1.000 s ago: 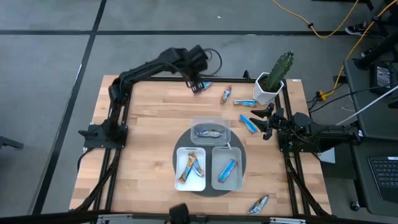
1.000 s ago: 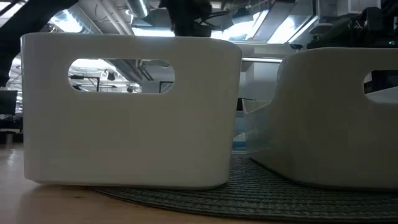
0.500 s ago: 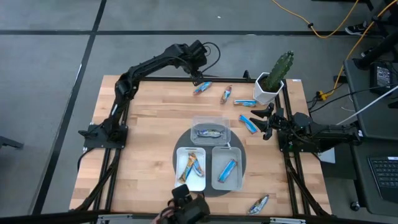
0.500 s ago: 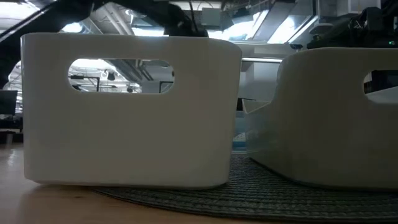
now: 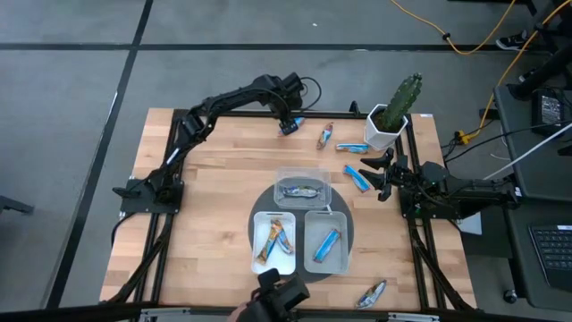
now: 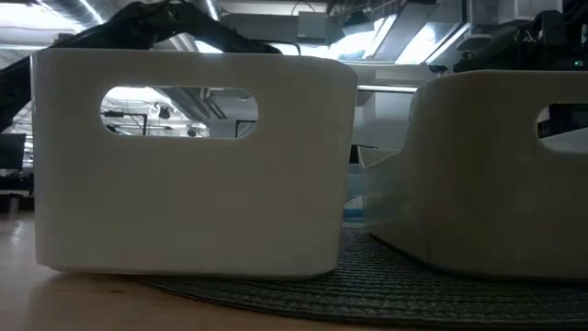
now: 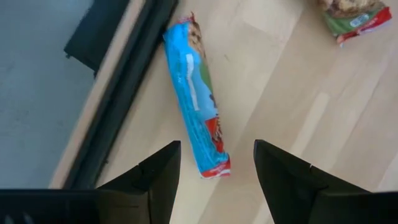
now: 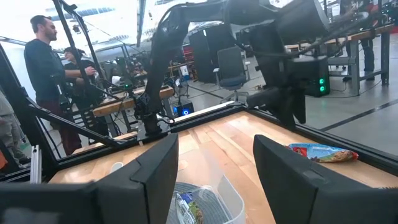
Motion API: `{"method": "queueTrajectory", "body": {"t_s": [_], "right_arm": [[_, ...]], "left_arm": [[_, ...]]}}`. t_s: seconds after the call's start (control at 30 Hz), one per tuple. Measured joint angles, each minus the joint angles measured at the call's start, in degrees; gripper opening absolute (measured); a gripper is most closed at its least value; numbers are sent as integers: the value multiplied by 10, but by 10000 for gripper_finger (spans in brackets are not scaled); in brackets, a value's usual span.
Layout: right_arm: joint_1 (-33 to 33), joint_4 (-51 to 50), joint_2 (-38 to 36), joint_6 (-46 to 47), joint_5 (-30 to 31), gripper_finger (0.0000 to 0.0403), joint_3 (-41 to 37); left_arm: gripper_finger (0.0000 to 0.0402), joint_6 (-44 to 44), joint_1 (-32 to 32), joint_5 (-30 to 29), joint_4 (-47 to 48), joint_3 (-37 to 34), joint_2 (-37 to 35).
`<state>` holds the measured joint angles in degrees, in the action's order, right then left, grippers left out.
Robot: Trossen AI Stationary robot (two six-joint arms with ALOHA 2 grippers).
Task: Pick and place Granola Bars by type
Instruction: Put the red chocolate chip into the gray bin
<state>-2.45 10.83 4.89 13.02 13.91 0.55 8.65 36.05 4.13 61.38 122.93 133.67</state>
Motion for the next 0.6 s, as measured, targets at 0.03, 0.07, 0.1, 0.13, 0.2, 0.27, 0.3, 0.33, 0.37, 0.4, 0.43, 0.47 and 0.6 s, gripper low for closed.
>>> {"method": "queueTrajectory", "body": {"t_s": [0.03, 0.07, 0.1, 0.13, 0.2, 0.27, 0.3, 0.33, 0.37, 0.4, 0.43, 0.47, 0.6], "right_arm": [[0, 0, 0, 0, 0, 210, 0], [0, 0, 0, 0, 0, 210, 0], [0, 0, 0, 0, 0, 210, 0], [0, 0, 0, 0, 0, 210, 0], [0, 0, 0, 0, 0, 210, 0], [0, 0, 0, 0, 0, 210, 0], [0, 0, 0, 0, 0, 210, 0], [0, 0, 0, 0, 0, 210, 0], [0, 0, 0, 0, 0, 210, 0], [0, 0, 0, 0, 0, 210, 0], [0, 0, 0, 0, 0, 210, 0], [0, 0, 0, 0, 0, 210, 0], [0, 0, 0, 0, 0, 210, 0]], "left_arm": [[197, 0, 0, 4, 1, -1, 2], [197, 0, 0, 9, -2, -1, 4], [197, 0, 0, 14, -4, -1, 5], [197, -1, 0, 15, 0, -1, 6], [197, 2, 0, 15, 1, -1, 6], [197, 7, 0, 15, 0, -1, 8], [197, 8, 1, 15, 2, -1, 9], [197, 10, 1, 15, 4, -1, 10], [197, 10, 2, 15, 3, -1, 11], [197, 9, 2, 15, 1, -1, 13], [197, 8, 2, 18, 2, -1, 15], [197, 7, 4, 19, 8, -1, 18], [197, -2, 5, 14, 16, -1, 32]]}}
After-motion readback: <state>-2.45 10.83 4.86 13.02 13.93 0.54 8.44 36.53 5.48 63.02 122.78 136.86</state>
